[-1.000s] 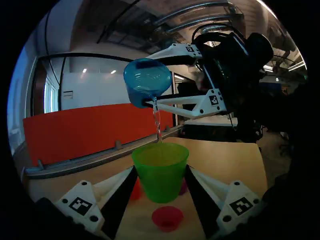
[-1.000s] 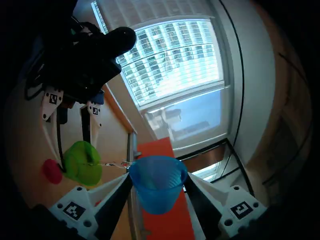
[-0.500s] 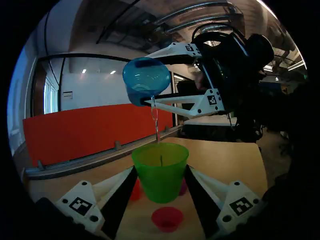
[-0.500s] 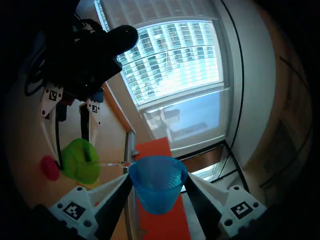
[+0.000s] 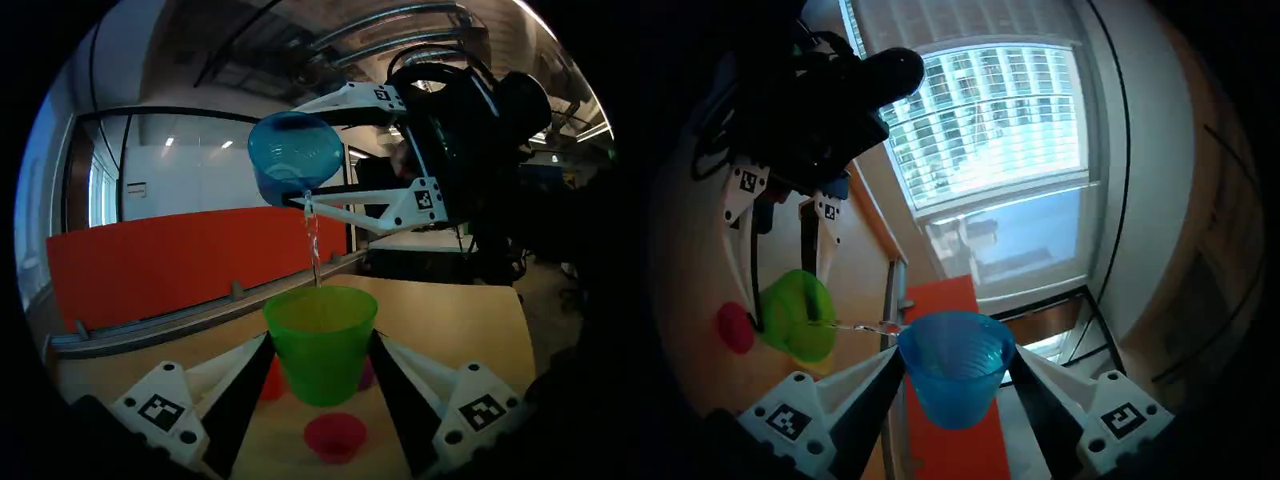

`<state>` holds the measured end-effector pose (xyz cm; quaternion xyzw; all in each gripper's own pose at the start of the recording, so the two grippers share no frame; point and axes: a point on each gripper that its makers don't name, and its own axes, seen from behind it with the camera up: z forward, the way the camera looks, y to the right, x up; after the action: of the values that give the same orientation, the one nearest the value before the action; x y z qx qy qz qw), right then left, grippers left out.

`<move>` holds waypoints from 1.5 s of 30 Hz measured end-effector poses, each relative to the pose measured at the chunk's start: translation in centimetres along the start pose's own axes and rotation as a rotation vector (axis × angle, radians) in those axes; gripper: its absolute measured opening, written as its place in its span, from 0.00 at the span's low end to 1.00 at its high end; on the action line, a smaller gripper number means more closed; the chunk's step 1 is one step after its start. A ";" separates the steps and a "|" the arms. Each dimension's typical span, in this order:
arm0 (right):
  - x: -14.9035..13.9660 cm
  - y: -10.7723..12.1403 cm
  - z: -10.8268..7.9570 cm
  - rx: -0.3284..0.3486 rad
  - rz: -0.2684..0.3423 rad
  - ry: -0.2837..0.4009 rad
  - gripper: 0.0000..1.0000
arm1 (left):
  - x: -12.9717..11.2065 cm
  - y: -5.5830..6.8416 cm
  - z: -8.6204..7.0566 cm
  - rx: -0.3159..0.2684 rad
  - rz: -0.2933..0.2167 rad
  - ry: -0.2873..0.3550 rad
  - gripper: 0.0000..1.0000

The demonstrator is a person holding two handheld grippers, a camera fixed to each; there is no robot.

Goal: Pour water

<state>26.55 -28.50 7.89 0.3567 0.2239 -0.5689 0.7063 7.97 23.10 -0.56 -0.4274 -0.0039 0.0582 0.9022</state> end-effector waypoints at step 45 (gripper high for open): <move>0.7 1.6 0.0 -0.028 -0.127 -0.005 0.90 | 0.7 0.6 0.0 -0.008 0.006 0.007 0.82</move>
<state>28.27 -28.85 7.77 0.3304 0.2523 -0.6103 0.6744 8.62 23.56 -0.99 -0.4312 0.0003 0.0594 0.9003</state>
